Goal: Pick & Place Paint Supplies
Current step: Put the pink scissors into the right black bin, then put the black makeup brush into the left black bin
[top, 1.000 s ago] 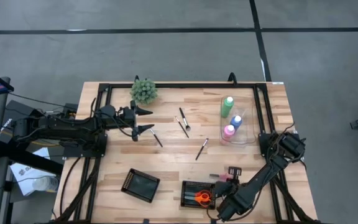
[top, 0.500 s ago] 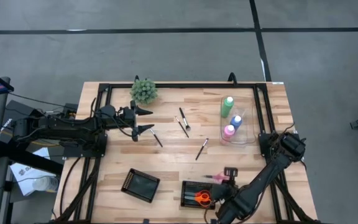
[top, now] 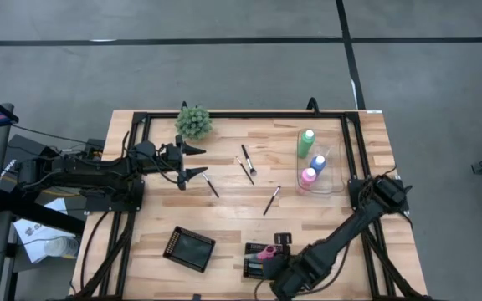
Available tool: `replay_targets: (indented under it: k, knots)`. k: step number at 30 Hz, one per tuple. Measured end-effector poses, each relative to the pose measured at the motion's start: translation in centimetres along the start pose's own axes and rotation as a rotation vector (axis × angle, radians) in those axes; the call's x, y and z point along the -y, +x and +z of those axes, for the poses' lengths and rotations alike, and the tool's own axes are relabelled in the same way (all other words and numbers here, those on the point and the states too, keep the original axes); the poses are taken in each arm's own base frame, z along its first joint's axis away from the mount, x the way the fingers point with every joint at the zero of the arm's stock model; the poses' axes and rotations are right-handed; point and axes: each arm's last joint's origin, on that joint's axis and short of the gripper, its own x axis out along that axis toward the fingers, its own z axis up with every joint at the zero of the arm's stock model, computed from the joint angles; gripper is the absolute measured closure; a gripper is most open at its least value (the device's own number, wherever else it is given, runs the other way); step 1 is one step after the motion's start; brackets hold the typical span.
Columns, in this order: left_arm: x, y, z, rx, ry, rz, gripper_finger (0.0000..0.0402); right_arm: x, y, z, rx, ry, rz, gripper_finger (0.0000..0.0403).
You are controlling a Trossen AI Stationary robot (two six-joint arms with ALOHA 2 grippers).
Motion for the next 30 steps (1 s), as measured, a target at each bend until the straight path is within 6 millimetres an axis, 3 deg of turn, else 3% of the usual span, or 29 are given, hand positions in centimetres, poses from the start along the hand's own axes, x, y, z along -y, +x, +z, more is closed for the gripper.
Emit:
replay_targets:
  k: [11,21,25,30]
  knots:
    - [0.0,0.0,0.0,0.000,0.001,0.000,0.0121,0.8,2.9,-1.2,-0.052,0.047,0.061,0.0383]
    - [0.0,0.0,0.0,-0.005,0.000,0.000,0.0121,1.3,3.1,-0.6,-0.036,0.099,0.064,0.0265]
    - [0.0,0.0,0.0,-0.006,-0.001,0.000,0.0121,1.0,3.0,0.3,0.064,0.051,0.100,0.0224]
    - [0.0,0.0,0.0,0.000,0.000,0.000,0.0121,-0.3,2.1,2.5,0.382,-0.104,0.058,0.0213]
